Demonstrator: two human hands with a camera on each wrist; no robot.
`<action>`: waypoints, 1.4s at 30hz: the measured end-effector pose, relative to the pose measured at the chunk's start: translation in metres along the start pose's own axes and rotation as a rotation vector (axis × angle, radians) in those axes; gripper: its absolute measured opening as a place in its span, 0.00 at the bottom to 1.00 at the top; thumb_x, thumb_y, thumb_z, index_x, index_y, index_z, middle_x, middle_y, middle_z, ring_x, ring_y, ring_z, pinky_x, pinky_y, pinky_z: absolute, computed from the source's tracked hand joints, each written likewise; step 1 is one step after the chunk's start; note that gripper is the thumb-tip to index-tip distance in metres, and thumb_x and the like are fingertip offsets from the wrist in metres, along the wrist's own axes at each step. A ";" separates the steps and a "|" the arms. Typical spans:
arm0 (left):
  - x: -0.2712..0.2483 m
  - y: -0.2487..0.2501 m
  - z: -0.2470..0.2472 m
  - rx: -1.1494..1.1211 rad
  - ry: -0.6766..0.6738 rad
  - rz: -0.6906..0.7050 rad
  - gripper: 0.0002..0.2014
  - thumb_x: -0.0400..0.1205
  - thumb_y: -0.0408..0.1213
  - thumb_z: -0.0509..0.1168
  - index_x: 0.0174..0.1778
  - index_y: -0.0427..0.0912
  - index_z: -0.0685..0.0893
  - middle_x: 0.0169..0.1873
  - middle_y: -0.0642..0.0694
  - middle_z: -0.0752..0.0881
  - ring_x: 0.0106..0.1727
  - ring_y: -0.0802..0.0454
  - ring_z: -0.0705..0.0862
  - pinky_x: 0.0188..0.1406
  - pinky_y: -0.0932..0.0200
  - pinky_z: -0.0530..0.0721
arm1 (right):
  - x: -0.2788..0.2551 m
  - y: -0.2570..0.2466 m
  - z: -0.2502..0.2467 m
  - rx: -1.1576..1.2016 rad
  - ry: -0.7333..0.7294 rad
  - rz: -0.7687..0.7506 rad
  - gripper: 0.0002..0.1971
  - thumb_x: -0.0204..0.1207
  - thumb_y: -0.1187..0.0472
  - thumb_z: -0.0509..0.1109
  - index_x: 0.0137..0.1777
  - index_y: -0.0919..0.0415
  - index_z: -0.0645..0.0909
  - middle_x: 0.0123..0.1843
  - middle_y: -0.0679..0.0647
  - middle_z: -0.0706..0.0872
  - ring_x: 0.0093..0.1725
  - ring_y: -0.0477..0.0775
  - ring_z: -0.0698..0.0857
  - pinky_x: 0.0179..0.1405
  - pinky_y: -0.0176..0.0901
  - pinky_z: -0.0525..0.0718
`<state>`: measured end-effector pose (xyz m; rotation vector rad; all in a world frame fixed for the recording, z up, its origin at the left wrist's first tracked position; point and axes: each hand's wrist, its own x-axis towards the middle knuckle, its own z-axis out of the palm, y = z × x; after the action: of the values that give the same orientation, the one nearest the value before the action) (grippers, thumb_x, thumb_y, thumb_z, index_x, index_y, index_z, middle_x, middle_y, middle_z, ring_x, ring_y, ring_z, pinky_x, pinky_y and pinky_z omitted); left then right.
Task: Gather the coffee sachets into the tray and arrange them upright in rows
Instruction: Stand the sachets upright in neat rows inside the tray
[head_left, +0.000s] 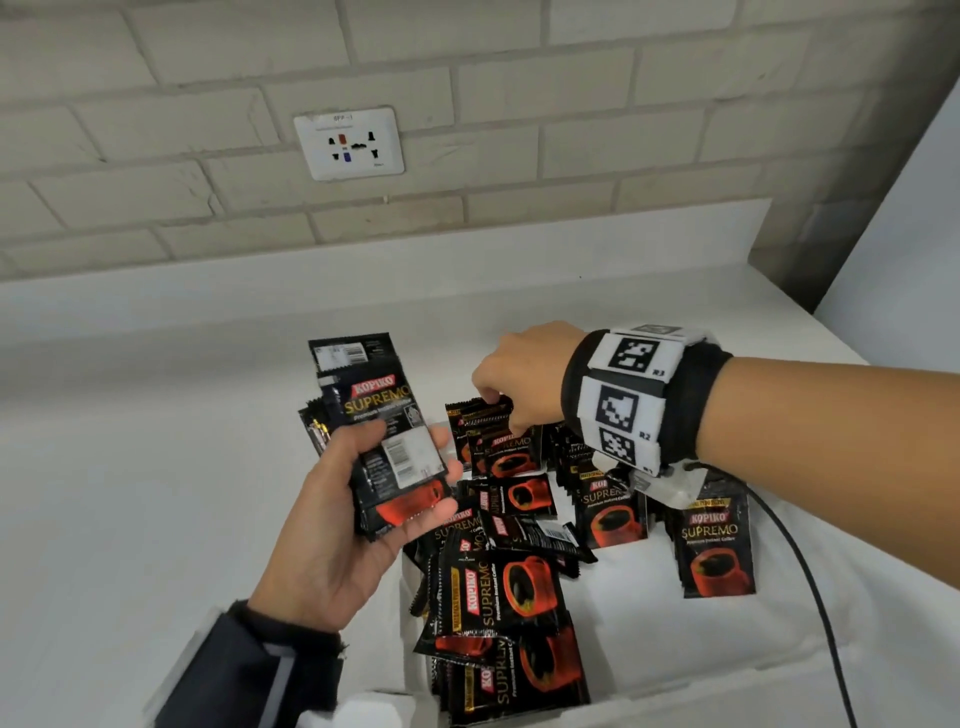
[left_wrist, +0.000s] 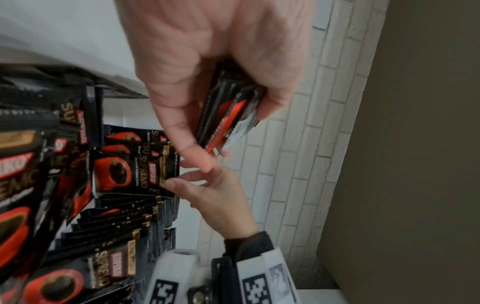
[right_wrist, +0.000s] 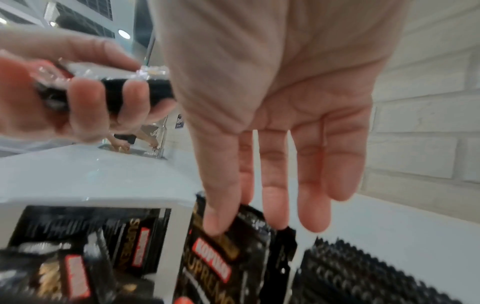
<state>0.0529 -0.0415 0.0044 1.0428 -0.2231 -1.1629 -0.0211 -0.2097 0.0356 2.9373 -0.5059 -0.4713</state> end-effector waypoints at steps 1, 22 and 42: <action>0.000 -0.002 0.001 0.019 -0.004 -0.009 0.16 0.68 0.42 0.62 0.43 0.37 0.88 0.42 0.38 0.90 0.34 0.45 0.90 0.22 0.56 0.87 | -0.003 0.002 -0.002 0.019 0.012 0.011 0.20 0.74 0.51 0.71 0.64 0.56 0.76 0.55 0.52 0.81 0.53 0.54 0.81 0.39 0.42 0.74; -0.018 -0.040 0.057 0.197 -0.115 -0.012 0.11 0.66 0.42 0.67 0.32 0.42 0.92 0.37 0.40 0.91 0.33 0.48 0.90 0.22 0.59 0.87 | -0.131 0.009 0.059 1.756 0.628 0.306 0.11 0.64 0.63 0.74 0.46 0.62 0.79 0.37 0.54 0.89 0.30 0.49 0.84 0.18 0.34 0.78; -0.025 -0.054 0.065 0.428 -0.230 0.166 0.09 0.67 0.32 0.75 0.39 0.51 0.92 0.39 0.42 0.91 0.36 0.49 0.89 0.31 0.57 0.88 | -0.143 -0.031 0.064 1.561 0.538 0.135 0.14 0.66 0.66 0.74 0.45 0.46 0.79 0.47 0.46 0.82 0.37 0.52 0.87 0.43 0.49 0.89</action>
<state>-0.0336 -0.0573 0.0073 1.2334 -0.7526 -1.1071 -0.1606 -0.1353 0.0106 3.9269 -1.4305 1.3321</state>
